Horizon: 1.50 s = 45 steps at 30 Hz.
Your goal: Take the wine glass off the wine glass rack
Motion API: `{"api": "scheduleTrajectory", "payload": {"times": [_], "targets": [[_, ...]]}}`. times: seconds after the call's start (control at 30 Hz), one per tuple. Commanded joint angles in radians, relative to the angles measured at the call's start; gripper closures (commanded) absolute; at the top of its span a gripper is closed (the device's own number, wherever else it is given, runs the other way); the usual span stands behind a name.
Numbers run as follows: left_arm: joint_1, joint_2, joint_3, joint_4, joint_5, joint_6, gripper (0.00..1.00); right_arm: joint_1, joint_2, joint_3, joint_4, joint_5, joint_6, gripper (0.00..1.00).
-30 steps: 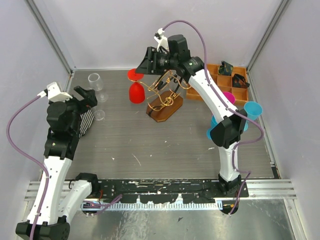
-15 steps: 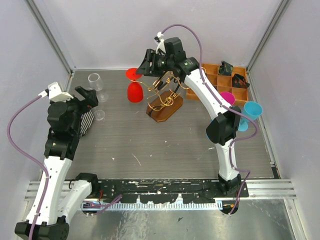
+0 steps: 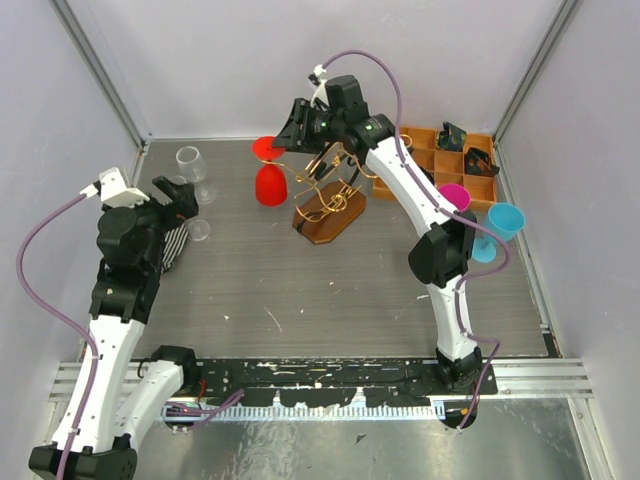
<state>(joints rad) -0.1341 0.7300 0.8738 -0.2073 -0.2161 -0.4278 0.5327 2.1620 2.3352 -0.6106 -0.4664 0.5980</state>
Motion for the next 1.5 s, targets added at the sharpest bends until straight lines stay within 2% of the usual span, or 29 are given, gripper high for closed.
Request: {"api": "scheduleTrajectory", "payload": {"times": [0.0,0.13,0.33,0.57,0.83,0.97,1.17,1.47], "targets": [[-0.006,-0.019,-0.019,0.02,-0.012,0.015,0.02,-0.002,0.013,0.061,0.028,-0.016,0.032,0.54],[-0.011,-0.023,-0.024,0.02,-0.023,0.027,0.02,-0.002,0.025,0.061,0.047,-0.049,0.055,0.61],[-0.017,-0.027,-0.024,0.017,-0.035,0.045,0.02,-0.003,0.005,0.027,0.098,-0.071,0.074,0.79],[-0.021,-0.033,-0.03,0.013,-0.034,0.046,0.02,-0.028,-0.071,-0.102,0.217,-0.101,0.158,0.99],[-0.024,-0.039,-0.021,0.006,-0.038,0.048,0.02,-0.067,-0.123,-0.246,0.466,-0.158,0.349,0.99],[-0.024,-0.039,-0.022,0.005,-0.04,0.05,0.02,-0.067,-0.097,-0.228,0.54,-0.185,0.41,0.99],[-0.025,-0.04,-0.024,0.003,-0.047,0.054,0.02,-0.054,-0.059,-0.195,0.608,-0.259,0.497,0.99],[-0.029,-0.046,-0.03,0.0,-0.047,0.054,0.02,-0.047,-0.062,-0.197,0.618,-0.294,0.509,0.99]]}}
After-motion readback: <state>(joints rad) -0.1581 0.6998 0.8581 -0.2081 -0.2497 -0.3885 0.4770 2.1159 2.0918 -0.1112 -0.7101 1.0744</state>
